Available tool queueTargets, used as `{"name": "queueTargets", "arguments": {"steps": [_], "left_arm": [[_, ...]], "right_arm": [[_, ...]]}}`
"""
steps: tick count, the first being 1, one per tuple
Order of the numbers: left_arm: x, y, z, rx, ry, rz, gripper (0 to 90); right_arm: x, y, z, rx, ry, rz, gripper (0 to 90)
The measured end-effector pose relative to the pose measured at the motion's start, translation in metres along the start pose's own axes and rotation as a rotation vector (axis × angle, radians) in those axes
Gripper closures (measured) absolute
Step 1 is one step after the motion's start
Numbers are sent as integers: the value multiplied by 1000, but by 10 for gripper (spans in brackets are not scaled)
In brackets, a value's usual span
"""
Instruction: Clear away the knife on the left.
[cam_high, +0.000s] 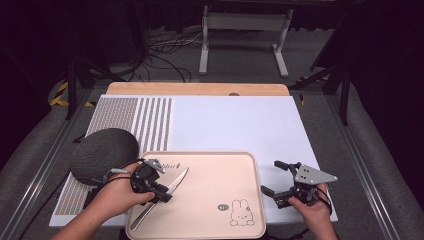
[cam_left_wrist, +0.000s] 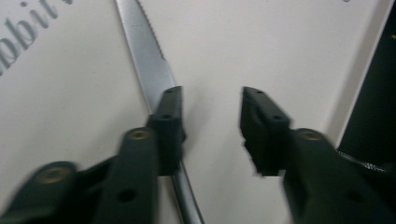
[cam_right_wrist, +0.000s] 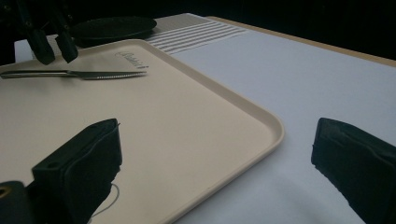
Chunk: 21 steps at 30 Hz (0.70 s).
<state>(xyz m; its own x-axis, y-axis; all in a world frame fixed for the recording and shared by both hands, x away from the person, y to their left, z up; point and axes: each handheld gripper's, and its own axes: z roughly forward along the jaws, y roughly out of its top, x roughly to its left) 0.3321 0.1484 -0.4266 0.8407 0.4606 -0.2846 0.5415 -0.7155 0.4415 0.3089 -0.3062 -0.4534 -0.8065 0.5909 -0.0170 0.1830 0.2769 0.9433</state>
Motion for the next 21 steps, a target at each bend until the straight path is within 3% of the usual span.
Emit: {"name": "queueTargets", "arguments": {"steps": [2,8,21], "left_arm": [[0,1,2,5,20,27,900],[0,2,12,12,14,72,900],[4,-2,20,65,25,103,900]], "right_arm": [[0,0,0,1,1,-2,25],[0,0,0,2,-2,-1,25],[0,0,-1,-1,-2,1,25]]}}
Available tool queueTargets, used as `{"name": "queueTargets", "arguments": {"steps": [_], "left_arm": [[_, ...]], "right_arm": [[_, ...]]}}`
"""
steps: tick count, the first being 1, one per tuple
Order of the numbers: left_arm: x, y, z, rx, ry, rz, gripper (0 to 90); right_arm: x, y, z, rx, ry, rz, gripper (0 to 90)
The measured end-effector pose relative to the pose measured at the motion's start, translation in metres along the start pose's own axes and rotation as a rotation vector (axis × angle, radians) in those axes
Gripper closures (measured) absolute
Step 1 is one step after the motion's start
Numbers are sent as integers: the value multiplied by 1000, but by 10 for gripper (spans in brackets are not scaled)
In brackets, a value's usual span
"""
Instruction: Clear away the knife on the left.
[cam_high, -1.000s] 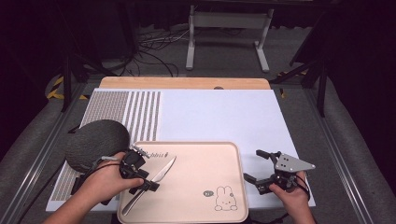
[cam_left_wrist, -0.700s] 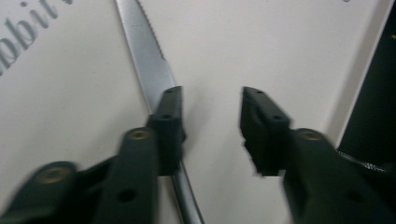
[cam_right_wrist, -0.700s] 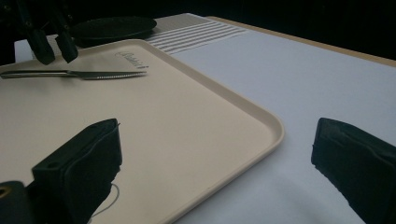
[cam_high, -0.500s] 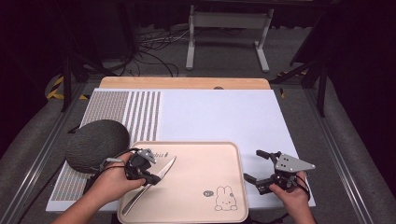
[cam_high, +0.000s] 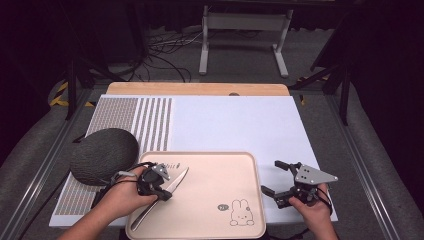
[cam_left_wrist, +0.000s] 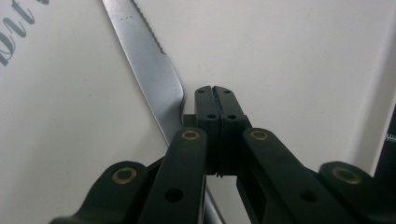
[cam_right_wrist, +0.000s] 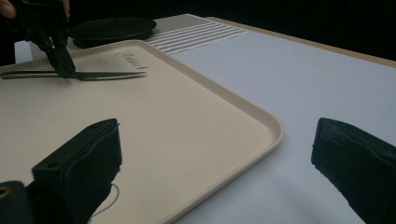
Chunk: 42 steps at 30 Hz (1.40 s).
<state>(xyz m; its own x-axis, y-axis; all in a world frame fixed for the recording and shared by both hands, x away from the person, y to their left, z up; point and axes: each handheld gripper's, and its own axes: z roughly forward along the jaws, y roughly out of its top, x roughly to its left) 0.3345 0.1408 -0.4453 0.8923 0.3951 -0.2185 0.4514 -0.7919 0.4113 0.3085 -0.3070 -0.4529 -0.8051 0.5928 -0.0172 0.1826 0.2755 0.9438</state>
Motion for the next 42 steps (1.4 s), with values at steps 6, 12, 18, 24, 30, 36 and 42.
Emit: {"name": "queueTargets", "arguments": {"steps": [6,12,18,24,30,36,42], "left_arm": [[1,-2,3,16,13,-2,900],[2,-3,2,20,13,-5,900],[5,-5,1,14,14,-12,900],[7,-8,-1,9,15,-29,900],[11,-13,-2,-14,2,-53,900],[13,-18,-4,-30,9,-60,900],[16,-24,-7,-37,12,-78,900]], "right_arm": [[0,0,0,-1,0,2,25],[0,0,0,1,0,5,25],[0,0,0,1,0,4,25],[0,-1,1,3,0,5,25],[-1,-1,2,8,0,7,25],[0,-1,3,8,0,11,25],[0,-2,3,8,1,11,25]]}}
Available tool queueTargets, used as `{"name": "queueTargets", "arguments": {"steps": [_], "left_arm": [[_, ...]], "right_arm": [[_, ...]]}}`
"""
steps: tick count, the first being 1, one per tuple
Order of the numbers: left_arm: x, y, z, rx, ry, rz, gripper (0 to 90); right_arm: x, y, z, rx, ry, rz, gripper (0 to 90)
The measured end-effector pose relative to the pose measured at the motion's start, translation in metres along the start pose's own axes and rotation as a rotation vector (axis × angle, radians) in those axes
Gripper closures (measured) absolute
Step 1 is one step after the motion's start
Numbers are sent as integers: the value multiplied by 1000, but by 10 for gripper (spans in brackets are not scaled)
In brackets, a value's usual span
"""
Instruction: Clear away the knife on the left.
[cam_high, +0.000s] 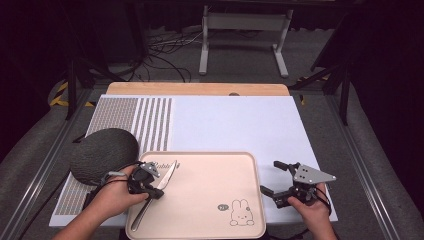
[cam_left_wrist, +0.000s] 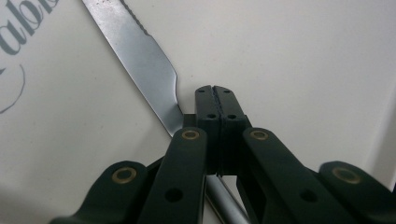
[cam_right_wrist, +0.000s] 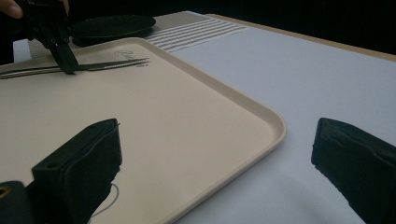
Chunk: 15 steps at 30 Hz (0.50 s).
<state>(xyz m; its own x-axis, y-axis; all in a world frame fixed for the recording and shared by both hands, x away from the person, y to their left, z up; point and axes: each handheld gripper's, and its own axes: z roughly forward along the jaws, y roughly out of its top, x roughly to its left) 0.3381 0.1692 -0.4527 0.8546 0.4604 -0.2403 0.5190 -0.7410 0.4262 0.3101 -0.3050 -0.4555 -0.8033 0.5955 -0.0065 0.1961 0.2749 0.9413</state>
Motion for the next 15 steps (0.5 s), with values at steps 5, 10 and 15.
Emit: {"name": "queueTargets", "arguments": {"steps": [5,10,15], "left_arm": [[2,-3,-2,-2,0,-9,900],[4,-8,-4,-11,-2,-25,900],[5,-12,-5,-23,-2,-34,900]], "right_arm": [[0,0,0,4,-1,-1,24],[0,0,0,4,-2,-2,24],[0,0,1,4,1,-2,24]]}}
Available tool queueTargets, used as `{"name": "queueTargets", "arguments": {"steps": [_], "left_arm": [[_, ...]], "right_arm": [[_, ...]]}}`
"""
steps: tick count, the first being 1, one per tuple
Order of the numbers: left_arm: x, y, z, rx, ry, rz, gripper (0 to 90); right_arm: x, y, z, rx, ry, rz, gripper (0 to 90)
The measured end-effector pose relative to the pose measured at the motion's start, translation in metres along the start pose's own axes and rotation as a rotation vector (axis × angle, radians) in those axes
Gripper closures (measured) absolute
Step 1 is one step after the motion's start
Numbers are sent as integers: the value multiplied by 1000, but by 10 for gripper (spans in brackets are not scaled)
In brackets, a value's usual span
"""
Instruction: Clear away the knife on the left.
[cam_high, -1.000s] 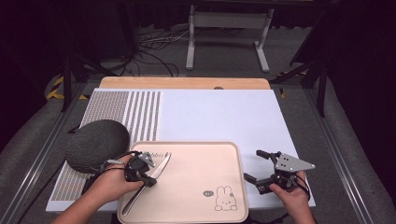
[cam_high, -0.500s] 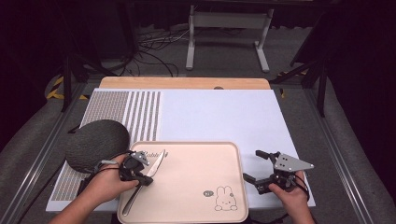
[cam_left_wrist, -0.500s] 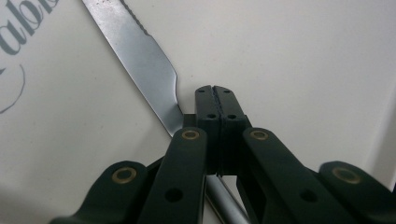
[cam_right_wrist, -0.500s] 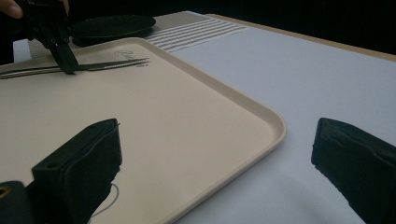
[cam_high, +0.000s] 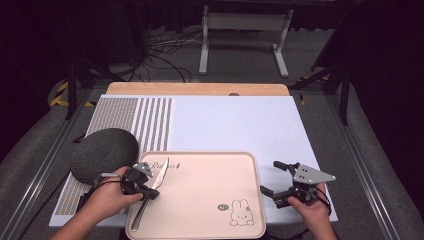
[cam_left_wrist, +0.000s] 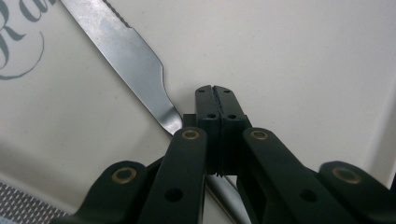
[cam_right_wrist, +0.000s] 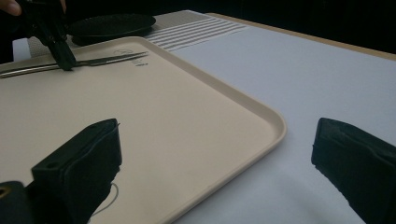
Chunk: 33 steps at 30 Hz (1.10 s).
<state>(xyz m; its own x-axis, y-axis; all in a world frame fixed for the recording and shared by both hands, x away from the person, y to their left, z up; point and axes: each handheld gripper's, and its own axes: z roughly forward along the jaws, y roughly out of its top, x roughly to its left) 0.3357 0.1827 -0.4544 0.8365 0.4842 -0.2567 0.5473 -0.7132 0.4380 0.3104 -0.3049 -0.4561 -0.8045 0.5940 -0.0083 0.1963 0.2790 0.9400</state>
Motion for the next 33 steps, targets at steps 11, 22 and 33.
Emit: {"name": "queueTargets", "arguments": {"steps": [11,22,33], "left_arm": [[4,-8,-4,-18,6,-17,900],[6,-15,-7,-37,7,-35,900],[8,-22,-9,-54,7,-65,900]], "right_arm": [[0,0,0,3,-1,-2,24],[0,-1,0,5,-1,1,24],[0,-1,1,8,-3,0,24]]}}
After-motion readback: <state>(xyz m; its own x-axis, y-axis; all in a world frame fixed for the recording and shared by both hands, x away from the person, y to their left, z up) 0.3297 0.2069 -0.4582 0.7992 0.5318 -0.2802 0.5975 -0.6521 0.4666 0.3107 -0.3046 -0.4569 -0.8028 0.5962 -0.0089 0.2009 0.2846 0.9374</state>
